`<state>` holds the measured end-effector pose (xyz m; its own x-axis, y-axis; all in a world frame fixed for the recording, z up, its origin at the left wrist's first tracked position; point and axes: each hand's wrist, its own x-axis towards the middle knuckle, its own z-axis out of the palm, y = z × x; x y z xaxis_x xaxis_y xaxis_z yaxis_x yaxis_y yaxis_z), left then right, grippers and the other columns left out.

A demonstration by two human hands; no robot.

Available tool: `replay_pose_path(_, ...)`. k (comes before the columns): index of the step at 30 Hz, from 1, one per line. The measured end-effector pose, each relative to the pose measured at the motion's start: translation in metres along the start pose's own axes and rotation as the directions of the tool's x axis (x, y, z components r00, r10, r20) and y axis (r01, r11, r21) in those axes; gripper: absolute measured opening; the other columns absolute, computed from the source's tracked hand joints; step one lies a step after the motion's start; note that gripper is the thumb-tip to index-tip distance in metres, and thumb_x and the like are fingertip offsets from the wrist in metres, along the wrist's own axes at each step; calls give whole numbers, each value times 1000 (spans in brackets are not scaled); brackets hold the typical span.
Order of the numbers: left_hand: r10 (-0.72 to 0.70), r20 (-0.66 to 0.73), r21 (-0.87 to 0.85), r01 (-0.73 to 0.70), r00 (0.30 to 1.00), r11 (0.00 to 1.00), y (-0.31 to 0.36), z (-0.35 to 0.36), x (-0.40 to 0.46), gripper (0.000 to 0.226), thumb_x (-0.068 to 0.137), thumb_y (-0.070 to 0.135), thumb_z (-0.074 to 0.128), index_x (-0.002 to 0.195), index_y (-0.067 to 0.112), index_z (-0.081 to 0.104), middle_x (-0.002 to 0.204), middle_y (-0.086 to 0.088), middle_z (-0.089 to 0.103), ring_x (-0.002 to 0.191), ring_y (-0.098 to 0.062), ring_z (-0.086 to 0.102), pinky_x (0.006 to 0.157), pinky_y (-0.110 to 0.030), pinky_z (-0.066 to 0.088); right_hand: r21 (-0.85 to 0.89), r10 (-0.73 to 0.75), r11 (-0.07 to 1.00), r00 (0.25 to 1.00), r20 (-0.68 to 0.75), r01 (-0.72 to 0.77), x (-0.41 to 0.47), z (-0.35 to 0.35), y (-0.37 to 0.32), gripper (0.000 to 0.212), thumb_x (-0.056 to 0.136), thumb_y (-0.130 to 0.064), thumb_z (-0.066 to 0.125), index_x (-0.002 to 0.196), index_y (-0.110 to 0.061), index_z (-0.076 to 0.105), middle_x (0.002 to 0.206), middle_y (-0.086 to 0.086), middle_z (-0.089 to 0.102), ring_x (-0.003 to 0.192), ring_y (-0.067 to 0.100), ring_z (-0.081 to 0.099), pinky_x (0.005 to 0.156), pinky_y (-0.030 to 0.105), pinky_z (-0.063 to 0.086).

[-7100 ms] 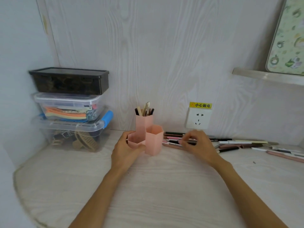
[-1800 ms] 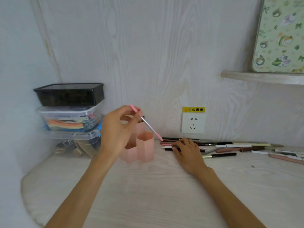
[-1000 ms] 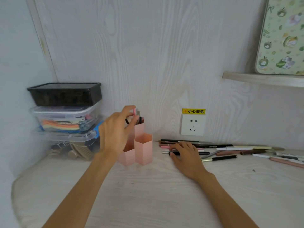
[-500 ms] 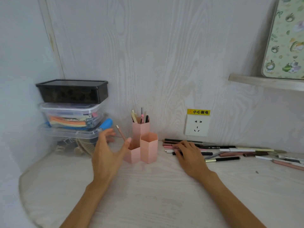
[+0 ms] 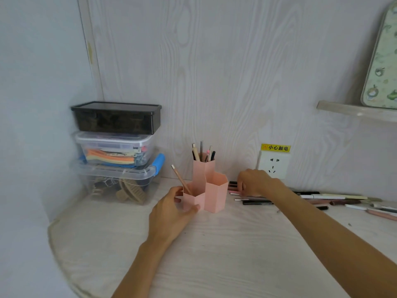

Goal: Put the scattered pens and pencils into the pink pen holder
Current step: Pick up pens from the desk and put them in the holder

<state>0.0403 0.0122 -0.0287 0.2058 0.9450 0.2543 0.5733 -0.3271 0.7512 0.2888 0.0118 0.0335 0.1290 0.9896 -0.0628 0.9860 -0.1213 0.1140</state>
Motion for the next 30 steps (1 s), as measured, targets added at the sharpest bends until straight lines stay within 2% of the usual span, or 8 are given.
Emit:
replay_pose_path(8, 5, 7, -26, -5, 1000, 1000, -1, -1, -3, 60, 69, 54, 71, 122, 38, 48, 118, 16, 62, 103, -8, 57, 76, -24, 40, 114, 73, 990, 991, 109, -85, 5, 3, 7, 13, 74, -23, 67, 86, -25, 71, 99, 0, 70, 90, 23, 63, 84, 36, 53)
replay_pose_path(13, -3, 21, -35, 4, 1000, 999, -2, 0, -3, 65, 68, 56, 72, 124, 36, 47, 121, 13, 62, 104, -10, 59, 80, -26, 46, 139, 36, 988, 977, 212, -67, 3, -1, 11, 21, 80, -21, 64, 100, -16, 70, 107, 3, 68, 96, 21, 60, 92, 35, 50)
replay_pose_path(15, -7, 24, -39, 8, 1000, 999, -1, 0, -3, 66, 68, 55, 73, 125, 35, 47, 122, 12, 62, 105, -10, 59, 82, -26, 46, 217, -1, 976, 992, 125, -26, -2, -9, 14, 17, 80, -18, 65, 96, -14, 70, 103, 5, 69, 91, 19, 59, 83, 24, 48)
replay_pose_path(17, -6, 23, -41, 7, 1000, 999, -1, -1, -2, 66, 68, 54, 73, 125, 35, 47, 123, 11, 62, 106, -11, 59, 82, -26, 46, 420, -5, 905, 986, -167, 75, -11, -26, 16, 6, 81, -14, 67, 86, -14, 69, 94, 6, 69, 83, 19, 60, 67, 7, 43)
replay_pose_path(20, -11, 20, -36, 11, 1000, 999, 1, -1, -2, 65, 69, 54, 73, 125, 34, 47, 123, 11, 61, 104, -11, 59, 81, -24, 43, 684, 240, 628, 744, -623, 371, -34, -58, 10, 11, 85, -9, 62, 94, -15, 62, 88, 5, 68, 75, 10, 63, 68, 9, 46)
replay_pose_path(24, -18, 20, -28, 19, 1000, 999, 2, 0, -1, 65, 70, 54, 72, 126, 34, 46, 124, 10, 61, 103, -11, 59, 81, -24, 44, 642, 522, 301, 441, -730, 705, -66, -84, -22, 35, 90, -8, 56, 120, -17, 41, 89, 13, 70, 84, 16, 67, 77, 22, 55)
replay_pose_path(26, -18, 23, -28, 19, 1000, 999, 2, 0, -1, 66, 70, 54, 72, 127, 33, 46, 125, 9, 61, 106, -13, 59, 84, -26, 46, 604, 537, 289, 397, -745, 743, -66, -85, -42, 39, 90, -9, 56, 125, -18, 38, 88, 11, 70, 84, 17, 68, 78, 25, 55)
replay_pose_path(30, 0, 18, -43, 1, 1000, 999, 0, -2, -3, 63, 69, 55, 72, 124, 37, 48, 119, 13, 63, 98, -9, 58, 80, -26, 47, 633, 498, 333, 440, -747, 698, -45, -73, -73, 33, 89, -14, 59, 118, -23, 45, 83, 2, 71, 80, 11, 67, 77, 26, 55)
